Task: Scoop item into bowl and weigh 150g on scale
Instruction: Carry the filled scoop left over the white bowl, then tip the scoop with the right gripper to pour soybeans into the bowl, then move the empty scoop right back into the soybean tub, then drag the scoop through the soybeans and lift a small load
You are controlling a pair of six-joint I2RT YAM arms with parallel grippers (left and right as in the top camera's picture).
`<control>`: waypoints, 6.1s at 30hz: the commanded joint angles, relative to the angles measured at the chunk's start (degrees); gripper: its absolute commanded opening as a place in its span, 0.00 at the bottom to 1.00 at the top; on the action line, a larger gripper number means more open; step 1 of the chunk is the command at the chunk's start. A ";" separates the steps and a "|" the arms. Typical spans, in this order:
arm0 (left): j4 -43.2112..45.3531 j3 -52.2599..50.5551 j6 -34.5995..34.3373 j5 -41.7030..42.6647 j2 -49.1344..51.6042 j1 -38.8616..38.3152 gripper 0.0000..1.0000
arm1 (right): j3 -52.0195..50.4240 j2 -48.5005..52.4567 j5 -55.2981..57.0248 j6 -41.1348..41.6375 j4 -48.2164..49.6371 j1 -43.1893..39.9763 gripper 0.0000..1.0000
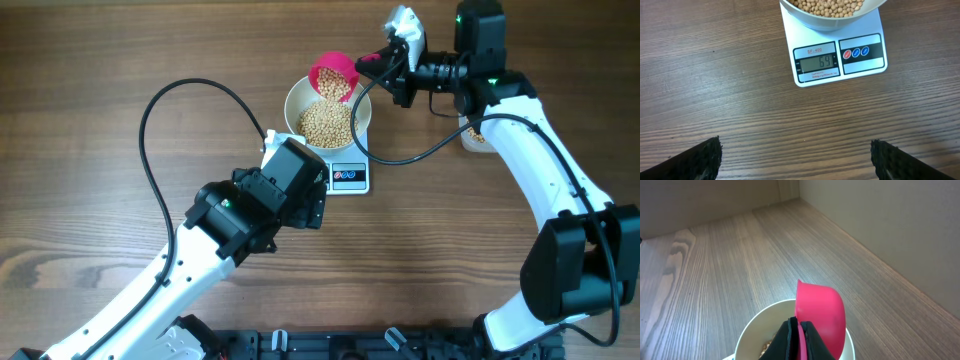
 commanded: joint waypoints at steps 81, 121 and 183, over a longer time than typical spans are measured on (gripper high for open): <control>0.00 -0.24 -0.11 -0.13 -0.09 0.20 1.00 | 0.50 -7.39 16.59 -7.32 -7.39 5.62 0.04; 0.00 -0.24 -0.11 -0.13 -0.09 0.20 1.00 | 1.66 -18.58 55.60 14.95 -11.87 -4.07 0.04; 0.00 -0.24 -0.11 -0.13 -0.09 0.20 1.00 | -7.80 1.38 84.26 12.00 -20.15 -0.98 0.04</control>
